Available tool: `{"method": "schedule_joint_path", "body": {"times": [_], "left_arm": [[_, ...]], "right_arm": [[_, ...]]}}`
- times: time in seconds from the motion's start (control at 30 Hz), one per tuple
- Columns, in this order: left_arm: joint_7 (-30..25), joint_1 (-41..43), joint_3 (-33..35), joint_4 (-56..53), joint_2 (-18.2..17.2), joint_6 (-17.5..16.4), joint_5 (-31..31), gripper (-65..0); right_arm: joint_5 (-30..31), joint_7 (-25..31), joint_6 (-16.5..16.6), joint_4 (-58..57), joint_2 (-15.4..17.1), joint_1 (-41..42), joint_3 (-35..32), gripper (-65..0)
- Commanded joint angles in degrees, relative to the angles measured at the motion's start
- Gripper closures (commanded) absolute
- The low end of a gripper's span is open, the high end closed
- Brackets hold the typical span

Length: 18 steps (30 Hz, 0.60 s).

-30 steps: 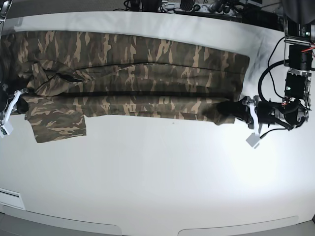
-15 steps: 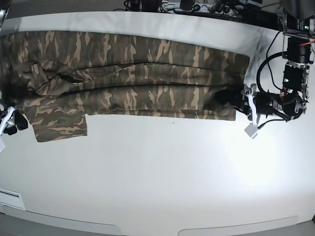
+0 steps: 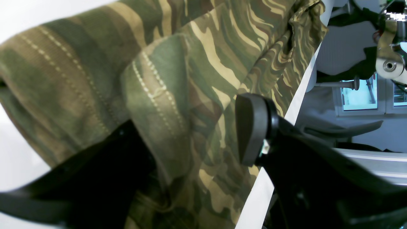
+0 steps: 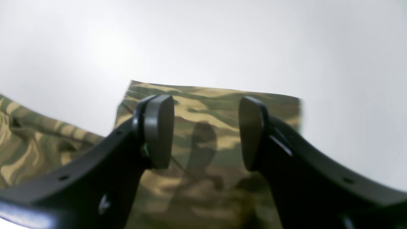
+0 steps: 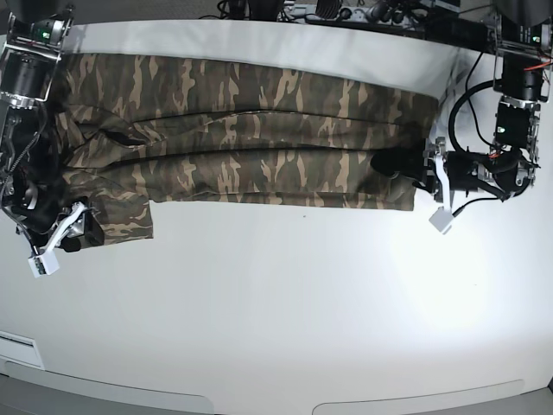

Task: Fold the T-shirt properly
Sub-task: 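Grasp the folded strip's end with the right gripper and fold it inward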

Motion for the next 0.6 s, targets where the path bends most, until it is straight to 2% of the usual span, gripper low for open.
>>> {"method": "schedule_joint_path", "body": {"times": [0.0, 0.13, 0.23, 0.43, 0.5, 0.53, 0.57], "left_arm": [[1.5, -0.5, -0.2, 0.6, -0.9, -0.4, 1.2, -34.9], [1.5, -0.5, -0.1, 0.6, -0.9, -0.4, 1.2, -34.9], [1.5, -0.5, -0.2, 0.6, -0.9, -0.4, 1.2, -34.9], [1.5, -0.5, -0.1, 0.6, -0.8, -0.4, 1.2, -34.9], [1.5, -0.5, -0.2, 0.6, -0.9, -0.4, 1.2, -34.9], [1.5, -0.5, -0.1, 0.6, -0.9, -0.4, 1.2, -34.9], [1.5, -0.5, -0.2, 0.6, -0.9, -0.4, 1.2, -34.9]], "right_arm": [[-0.5, 2.5, -0.3, 0.3, 0.6, 1.4, 0.0, -35.0], [-10.8, 9.5, -3.0, -3.0, -1.0, 1.4, -3.0, -35.0], [-15.1, 13.7, -5.5, -6.8, -1.1, 1.4, -6.6, -35.0], [-22.2, 15.6, -10.3, -12.2, -1.1, 1.4, -14.8, -35.0], [-22.9, 15.8, -10.8, -13.5, -1.1, 1.4, -16.6, -34.6], [-22.9, 15.8, -11.1, -14.0, -1.1, 1.4, -17.3, -33.0], [-22.9, 15.8, -11.2, -14.2, -1.2, 1.4, -17.7, -28.5]]}}
